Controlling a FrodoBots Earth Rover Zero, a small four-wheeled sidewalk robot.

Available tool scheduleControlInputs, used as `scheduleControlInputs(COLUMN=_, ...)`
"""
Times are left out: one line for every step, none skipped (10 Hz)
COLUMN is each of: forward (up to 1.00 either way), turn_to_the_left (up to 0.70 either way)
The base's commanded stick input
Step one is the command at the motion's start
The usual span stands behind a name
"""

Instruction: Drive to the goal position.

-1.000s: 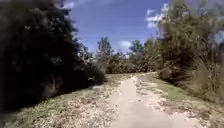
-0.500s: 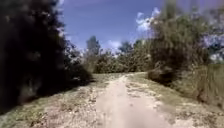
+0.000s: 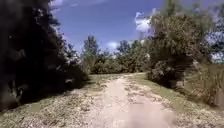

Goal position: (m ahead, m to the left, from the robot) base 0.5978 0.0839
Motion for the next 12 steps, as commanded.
scheduleControlInputs(forward=0.70, turn_to_the_left=0.00)
scheduleControlInputs(forward=0.70, turn_to_the_left=0.00)
scheduleControlInputs(forward=0.70, turn_to_the_left=0.00)
scheduleControlInputs(forward=0.70, turn_to_the_left=0.00)
scheduleControlInputs(forward=0.70, turn_to_the_left=0.00)
scheduleControlInputs(forward=0.70, turn_to_the_left=0.00)
scheduleControlInputs(forward=0.70, turn_to_the_left=0.00)
scheduleControlInputs(forward=0.70, turn_to_the_left=0.00)
scheduleControlInputs(forward=0.70, turn_to_the_left=-0.14)
scheduleControlInputs(forward=0.70, turn_to_the_left=-0.27)
scheduleControlInputs(forward=0.70, turn_to_the_left=-0.27)
scheduleControlInputs(forward=0.70, turn_to_the_left=-0.27)
